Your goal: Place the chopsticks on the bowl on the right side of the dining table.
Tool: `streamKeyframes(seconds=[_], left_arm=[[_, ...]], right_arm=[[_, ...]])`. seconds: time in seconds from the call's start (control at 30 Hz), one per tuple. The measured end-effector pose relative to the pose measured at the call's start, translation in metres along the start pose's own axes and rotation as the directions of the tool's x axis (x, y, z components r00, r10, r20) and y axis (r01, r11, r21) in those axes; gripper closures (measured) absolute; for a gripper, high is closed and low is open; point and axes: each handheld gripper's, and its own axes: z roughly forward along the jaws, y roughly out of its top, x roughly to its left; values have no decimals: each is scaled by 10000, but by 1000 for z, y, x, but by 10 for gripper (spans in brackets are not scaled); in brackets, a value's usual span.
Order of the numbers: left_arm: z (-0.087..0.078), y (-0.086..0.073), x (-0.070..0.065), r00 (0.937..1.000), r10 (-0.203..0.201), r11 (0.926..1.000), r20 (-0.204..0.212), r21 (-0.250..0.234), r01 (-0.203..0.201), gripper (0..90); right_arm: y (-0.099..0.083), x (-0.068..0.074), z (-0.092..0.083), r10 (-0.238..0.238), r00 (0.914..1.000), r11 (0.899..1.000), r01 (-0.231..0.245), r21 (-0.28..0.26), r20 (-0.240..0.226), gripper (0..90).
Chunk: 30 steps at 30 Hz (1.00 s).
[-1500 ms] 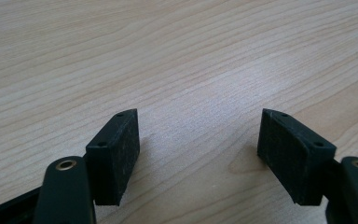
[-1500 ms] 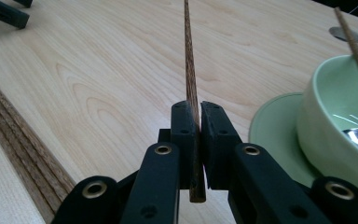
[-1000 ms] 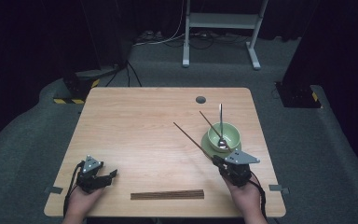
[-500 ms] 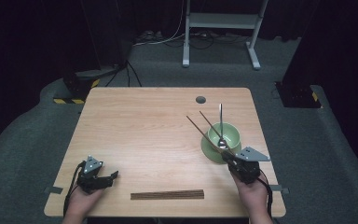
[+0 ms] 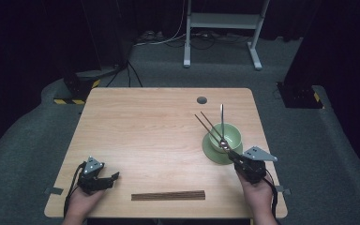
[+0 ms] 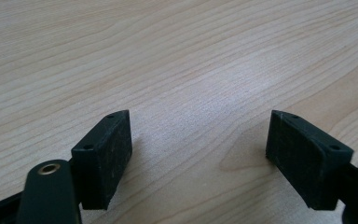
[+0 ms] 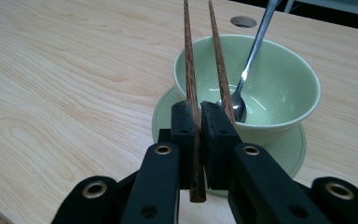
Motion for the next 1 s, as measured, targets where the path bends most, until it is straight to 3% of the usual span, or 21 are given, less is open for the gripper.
streamKeyframes(seconds=[1.0], left_arm=[[0, 0, -1, 10000, 50, 10000, -8, -46, -51, 246]], right_arm=[[-3, 3, 6, 109, 9988, 9996, -122, 251, 486, 843]])
